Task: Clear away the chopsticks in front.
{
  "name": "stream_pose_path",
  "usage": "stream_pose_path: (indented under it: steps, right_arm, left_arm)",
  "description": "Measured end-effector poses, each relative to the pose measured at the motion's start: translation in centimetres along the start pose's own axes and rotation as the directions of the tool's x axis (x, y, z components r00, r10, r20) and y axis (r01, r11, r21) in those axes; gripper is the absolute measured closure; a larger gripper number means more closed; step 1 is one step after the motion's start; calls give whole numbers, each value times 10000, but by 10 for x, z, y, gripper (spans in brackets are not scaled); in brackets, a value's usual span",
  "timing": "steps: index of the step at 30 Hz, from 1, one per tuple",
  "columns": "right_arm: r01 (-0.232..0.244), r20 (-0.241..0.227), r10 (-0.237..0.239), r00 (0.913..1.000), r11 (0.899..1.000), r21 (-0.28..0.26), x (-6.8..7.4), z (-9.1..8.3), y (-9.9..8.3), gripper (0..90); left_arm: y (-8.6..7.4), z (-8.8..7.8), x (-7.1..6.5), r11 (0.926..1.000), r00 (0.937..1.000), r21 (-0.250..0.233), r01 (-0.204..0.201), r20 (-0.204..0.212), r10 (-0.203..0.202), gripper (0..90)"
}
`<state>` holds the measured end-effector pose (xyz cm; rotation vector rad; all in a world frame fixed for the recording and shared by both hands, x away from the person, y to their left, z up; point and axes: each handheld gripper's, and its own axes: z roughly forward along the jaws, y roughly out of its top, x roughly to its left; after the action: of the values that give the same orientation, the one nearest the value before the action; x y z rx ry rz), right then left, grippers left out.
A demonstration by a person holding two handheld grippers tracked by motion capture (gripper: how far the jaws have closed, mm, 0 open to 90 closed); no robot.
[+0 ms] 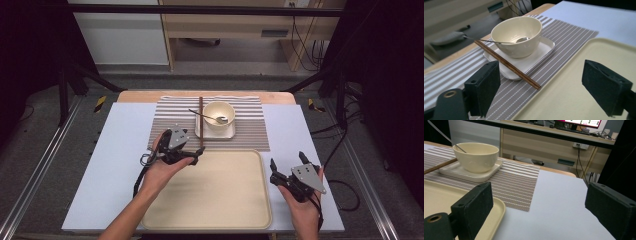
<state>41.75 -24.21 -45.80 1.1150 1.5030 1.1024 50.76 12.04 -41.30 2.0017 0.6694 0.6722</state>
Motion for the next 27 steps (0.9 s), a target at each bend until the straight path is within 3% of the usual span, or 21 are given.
stream_pose_path:
  steps: [5,12,19,22,27]
  right_arm:
    - [107,-53,-107,9999,9999,47,3,1,-1,86]
    - [371,-569,-363,9977,9992,129,6,1,2,107]
    - [102,-602,-94,9981,9999,128,3,0,1,91]
    - [-97,-637,103,9979,9999,103,1,1,1,94]
    - [-23,-617,28,9981,10000,81,2,1,3,108]
  left_arm:
    - [8,12,-1,10000,10000,25,-71,4,71,109]
    - [21,23,5,9998,10000,205,12,89,-14,96]
    - [21,23,9,9984,9980,329,458,-444,-444,123]
    - [19,24,11,9985,9980,481,258,-583,-230,138]
    - [20,30,24,9957,9956,795,470,-843,-402,172]
